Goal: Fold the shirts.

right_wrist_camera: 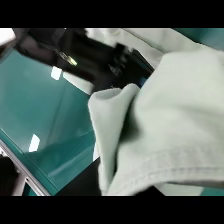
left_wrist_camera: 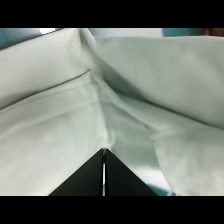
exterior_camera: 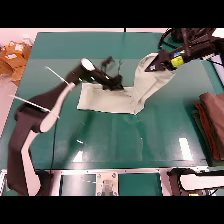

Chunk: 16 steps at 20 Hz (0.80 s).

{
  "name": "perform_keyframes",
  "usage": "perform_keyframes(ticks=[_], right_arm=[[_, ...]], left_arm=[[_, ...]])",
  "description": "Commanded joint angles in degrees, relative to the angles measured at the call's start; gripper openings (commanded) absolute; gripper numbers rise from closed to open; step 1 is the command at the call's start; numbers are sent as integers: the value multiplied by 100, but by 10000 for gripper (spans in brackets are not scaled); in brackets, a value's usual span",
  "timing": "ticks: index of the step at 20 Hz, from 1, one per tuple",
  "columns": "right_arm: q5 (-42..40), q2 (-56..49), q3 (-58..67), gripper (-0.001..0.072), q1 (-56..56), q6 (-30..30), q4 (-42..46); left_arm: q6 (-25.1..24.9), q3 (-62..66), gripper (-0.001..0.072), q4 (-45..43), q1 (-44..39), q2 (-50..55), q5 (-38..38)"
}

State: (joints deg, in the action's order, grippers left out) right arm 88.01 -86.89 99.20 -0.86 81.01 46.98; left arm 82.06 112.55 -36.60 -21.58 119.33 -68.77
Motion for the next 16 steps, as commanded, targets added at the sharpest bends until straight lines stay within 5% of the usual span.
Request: perform_keyframes(ticks=[1, 7, 8, 10, 11, 13, 16], right_arm=[[-776, -2, -162, 15, -691, 527, 46], [-3882, -841, -719, 16, -2798, 1193, 42], [-4529, -1178, -717, 80, -3176, 1279, -4], [-5928, -1910, -717, 511, -3888, 1567, -4], [-6513, -2184, -715, 536, -4085, 1840, -4], [-6782, -2282, -713, 535, -4026, 2098, 2], [-5755, -1810, -713, 535, -3213, 2035, 114]], left_arm=[[39, 870, 20, -715, 997, -105, -2044], [-452, 802, 21, -824, 2531, -824, -1974], [-455, 800, 21, -787, 2721, -868, -1976], [-461, 798, 21, -778, 3021, -903, -2006], [-468, 798, 21, -782, 3123, -901, -2048], [-614, 798, 21, -785, 3237, -901, -2085], [-756, 798, 21, -800, 3250, -901, -2092]])
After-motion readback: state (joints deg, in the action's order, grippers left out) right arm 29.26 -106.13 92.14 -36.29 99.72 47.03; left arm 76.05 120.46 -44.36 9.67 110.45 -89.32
